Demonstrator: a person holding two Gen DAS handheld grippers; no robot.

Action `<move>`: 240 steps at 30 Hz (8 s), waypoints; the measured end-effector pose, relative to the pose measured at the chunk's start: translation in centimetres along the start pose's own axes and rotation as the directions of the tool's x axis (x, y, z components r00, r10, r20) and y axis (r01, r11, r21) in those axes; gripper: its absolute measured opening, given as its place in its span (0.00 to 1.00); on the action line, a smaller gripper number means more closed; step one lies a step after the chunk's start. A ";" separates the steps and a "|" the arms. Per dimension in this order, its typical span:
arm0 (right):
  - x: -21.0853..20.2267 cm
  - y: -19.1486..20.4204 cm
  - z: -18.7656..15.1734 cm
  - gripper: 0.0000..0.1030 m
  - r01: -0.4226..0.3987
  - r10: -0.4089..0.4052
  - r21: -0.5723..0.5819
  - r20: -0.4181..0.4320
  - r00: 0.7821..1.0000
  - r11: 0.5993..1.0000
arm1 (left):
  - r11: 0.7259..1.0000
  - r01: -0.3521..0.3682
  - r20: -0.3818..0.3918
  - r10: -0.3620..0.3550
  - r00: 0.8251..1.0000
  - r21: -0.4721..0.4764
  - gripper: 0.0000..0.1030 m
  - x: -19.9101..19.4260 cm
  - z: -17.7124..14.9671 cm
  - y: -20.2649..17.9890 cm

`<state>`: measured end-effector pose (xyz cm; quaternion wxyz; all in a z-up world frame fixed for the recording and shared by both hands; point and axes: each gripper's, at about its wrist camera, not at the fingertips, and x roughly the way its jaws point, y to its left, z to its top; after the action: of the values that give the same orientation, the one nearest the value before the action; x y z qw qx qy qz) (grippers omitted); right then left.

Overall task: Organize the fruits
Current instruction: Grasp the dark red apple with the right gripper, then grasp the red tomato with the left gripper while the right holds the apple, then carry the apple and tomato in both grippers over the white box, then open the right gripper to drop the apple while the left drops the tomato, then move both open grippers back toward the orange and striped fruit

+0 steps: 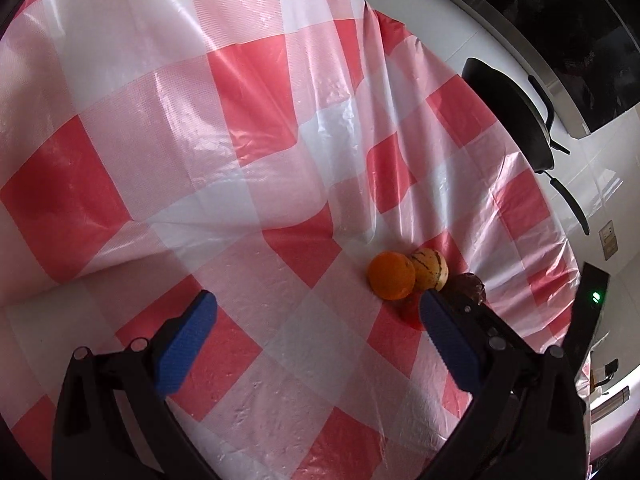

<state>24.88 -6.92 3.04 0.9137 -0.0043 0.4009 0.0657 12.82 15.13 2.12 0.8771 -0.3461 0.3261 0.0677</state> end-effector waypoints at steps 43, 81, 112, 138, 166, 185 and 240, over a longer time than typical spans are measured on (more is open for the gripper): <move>-6.7 -14.1 -8.2 0.50 -0.200 0.062 0.572 0.250 0.966 0.796 | 0.902 0.046 -0.158 0.025 0.987 0.429 0.63 5.8 -4.4 -11.3; -6.1 -14.4 -7.9 0.50 -0.244 0.118 0.544 0.257 0.959 0.803 | 0.906 -0.016 -0.036 0.034 0.999 0.423 0.39 -3.8 -7.8 -6.7; -22.0 -3.8 -23.9 0.50 -0.406 0.372 0.391 0.165 0.914 0.826 | 0.941 -0.031 0.112 -0.008 0.994 0.338 0.40 -22.8 -12.0 6.3; -29.6 20.9 -31.9 0.50 -0.617 0.607 -0.282 -0.135 0.783 0.734 | 0.925 -0.329 0.257 0.277 0.926 0.189 0.40 -36.3 -12.7 25.7; -23.0 37.7 -49.6 0.50 -0.501 0.196 -0.814 -0.462 0.865 0.295 | 0.809 -0.568 -0.145 0.586 0.797 0.148 0.40 -28.8 -16.6 42.5; -22.1 38.5 -50.6 0.66 -0.457 0.150 -0.846 -0.432 0.889 0.275 | 0.793 -0.579 -0.184 0.608 0.772 0.190 0.50 -26.6 -17.7 42.7; -20.1 -10.5 -17.9 0.85 -0.234 0.203 0.142 0.206 0.957 0.962 | 0.926 -0.154 0.062 0.141 0.988 0.345 0.98 -4.1 -4.6 -5.5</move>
<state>-0.44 -20.73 5.16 0.9320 0.1220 0.3143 0.1333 9.14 8.45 5.27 0.9226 -0.1586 0.3422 0.0807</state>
